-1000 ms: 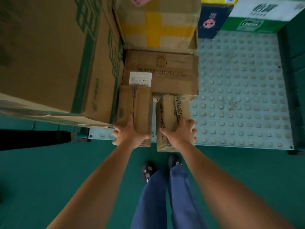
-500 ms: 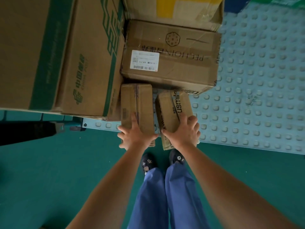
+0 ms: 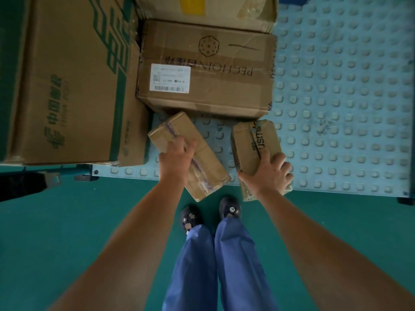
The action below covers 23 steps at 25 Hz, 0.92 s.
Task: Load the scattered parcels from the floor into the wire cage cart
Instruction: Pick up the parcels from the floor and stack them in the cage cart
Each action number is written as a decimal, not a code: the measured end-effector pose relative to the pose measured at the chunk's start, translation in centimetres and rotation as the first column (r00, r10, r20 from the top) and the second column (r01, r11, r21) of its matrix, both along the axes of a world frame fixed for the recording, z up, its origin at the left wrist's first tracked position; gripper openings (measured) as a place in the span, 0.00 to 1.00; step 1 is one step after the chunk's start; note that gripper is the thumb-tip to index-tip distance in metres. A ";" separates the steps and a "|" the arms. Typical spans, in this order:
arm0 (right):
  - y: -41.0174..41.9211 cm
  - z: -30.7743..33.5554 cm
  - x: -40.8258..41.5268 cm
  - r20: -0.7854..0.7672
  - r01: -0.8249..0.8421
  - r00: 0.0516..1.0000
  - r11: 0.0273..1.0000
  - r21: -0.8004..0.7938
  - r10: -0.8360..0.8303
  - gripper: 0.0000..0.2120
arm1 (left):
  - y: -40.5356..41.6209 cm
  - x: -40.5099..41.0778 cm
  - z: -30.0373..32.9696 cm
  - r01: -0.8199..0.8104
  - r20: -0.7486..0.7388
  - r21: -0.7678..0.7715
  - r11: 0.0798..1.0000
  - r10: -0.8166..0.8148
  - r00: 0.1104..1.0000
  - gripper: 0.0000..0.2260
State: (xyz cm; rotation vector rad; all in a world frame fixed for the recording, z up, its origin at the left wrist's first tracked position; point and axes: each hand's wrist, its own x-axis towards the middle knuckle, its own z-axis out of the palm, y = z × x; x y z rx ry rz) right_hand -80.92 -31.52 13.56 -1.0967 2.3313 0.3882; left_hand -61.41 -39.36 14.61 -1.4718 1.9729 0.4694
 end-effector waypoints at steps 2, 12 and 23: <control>0.1 -0.4 0.1 0.034 -0.050 0.998 0.999 0.000 0.050 0.44 | -0.5 -0.8 -0.5 0.260 0.066 0.064 0.963 -0.264 0.962 0.49; 1.5 -1.8 0.0 0.064 -0.068 0.996 0.998 -0.011 0.068 0.45 | -3.5 -1.6 -1.6 0.632 0.189 0.194 0.751 -0.660 0.727 0.57; 0.8 -1.5 1.2 0.076 0.117 0.990 0.993 -0.026 -0.115 0.44 | -6.2 -1.1 -1.4 0.183 0.013 0.062 0.981 -0.184 0.983 0.52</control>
